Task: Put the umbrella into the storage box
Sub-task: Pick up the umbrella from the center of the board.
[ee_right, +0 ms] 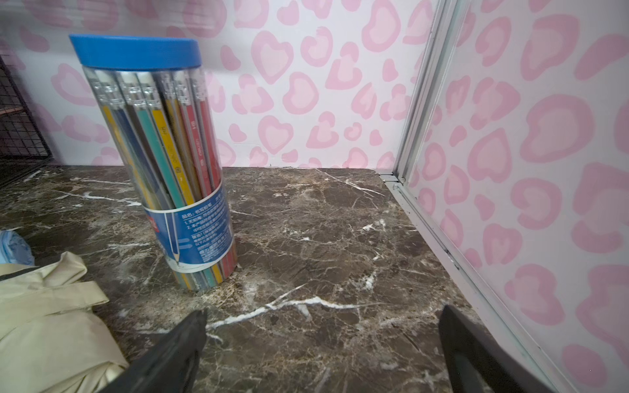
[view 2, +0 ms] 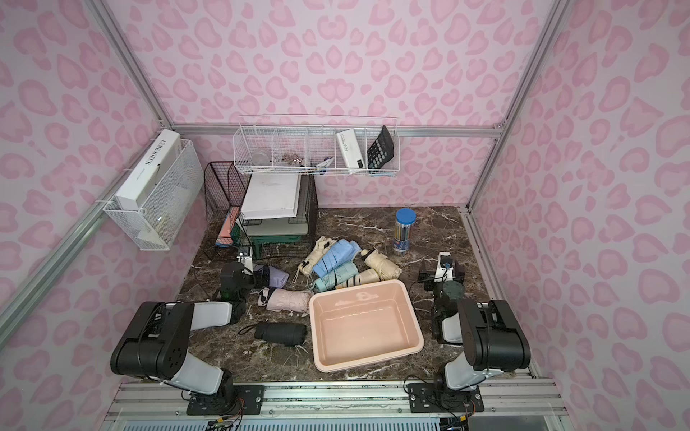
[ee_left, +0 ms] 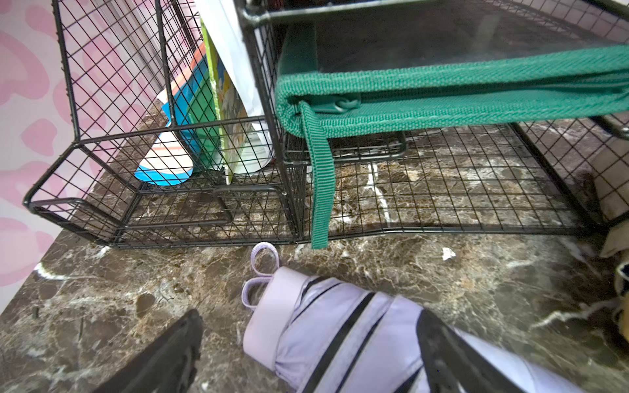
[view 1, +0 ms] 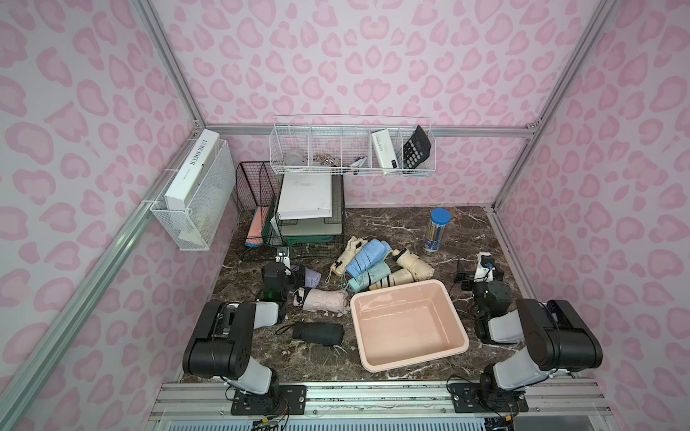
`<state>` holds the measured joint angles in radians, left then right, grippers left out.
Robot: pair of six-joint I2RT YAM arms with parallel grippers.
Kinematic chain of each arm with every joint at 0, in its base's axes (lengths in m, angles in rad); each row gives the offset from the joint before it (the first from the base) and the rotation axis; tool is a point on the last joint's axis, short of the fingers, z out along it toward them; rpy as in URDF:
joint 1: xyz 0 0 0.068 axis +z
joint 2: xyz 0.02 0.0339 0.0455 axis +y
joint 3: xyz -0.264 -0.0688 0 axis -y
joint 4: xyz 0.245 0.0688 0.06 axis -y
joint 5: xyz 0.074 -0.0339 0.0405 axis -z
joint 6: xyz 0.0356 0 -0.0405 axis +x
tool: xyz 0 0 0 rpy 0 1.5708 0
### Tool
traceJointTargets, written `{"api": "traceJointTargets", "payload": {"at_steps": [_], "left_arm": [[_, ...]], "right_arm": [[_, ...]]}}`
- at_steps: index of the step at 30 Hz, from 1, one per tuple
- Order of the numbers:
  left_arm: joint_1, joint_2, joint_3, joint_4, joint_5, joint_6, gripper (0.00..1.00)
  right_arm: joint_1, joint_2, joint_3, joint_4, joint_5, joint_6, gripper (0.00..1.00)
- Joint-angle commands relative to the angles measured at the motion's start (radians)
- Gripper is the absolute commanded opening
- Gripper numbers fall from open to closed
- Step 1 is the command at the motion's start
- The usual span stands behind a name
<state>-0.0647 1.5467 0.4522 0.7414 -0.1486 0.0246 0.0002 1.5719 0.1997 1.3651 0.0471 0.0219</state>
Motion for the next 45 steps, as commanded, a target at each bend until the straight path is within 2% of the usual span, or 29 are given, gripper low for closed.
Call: {"api": "traceJointTargets", "payload": {"at_steps": [1, 28, 31, 34, 37, 39, 42, 45], "left_arm": [[0.0, -0.005, 0.001, 0.002, 0.002, -0.004, 0.98], [0.001, -0.007, -0.003, 0.006, 0.005, -0.005, 0.99], [0.001, -0.019, 0.018, -0.04, 0.004, -0.004, 0.98], [0.002, -0.023, 0.018, -0.038, -0.006, -0.008, 0.98], [0.0, -0.07, 0.061, -0.139, -0.055, -0.023, 0.99], [0.0, -0.112, 0.126, -0.29, -0.07, -0.028, 0.99], [0.0, -0.167, 0.221, -0.492, -0.12, -0.075, 0.98], [0.002, -0.208, 0.274, -0.616, -0.142, -0.164, 0.99]], "right_arm": [[0.003, -0.003, 0.0, 0.008, -0.004, 0.002, 0.98], [0.004, -0.007, -0.006, 0.02, 0.001, 0.001, 0.99], [0.021, -0.069, -0.03, 0.013, 0.085, 0.007, 0.98], [0.027, -0.174, -0.047, -0.046, 0.112, 0.01, 0.98], [0.03, -0.301, -0.055, -0.121, 0.122, 0.021, 0.98], [0.03, -0.365, -0.049, -0.166, 0.13, 0.055, 0.99], [0.027, -0.463, -0.023, -0.299, 0.097, 0.149, 0.98], [0.019, -0.553, -0.016, -0.417, 0.1, 0.337, 0.98]]}}
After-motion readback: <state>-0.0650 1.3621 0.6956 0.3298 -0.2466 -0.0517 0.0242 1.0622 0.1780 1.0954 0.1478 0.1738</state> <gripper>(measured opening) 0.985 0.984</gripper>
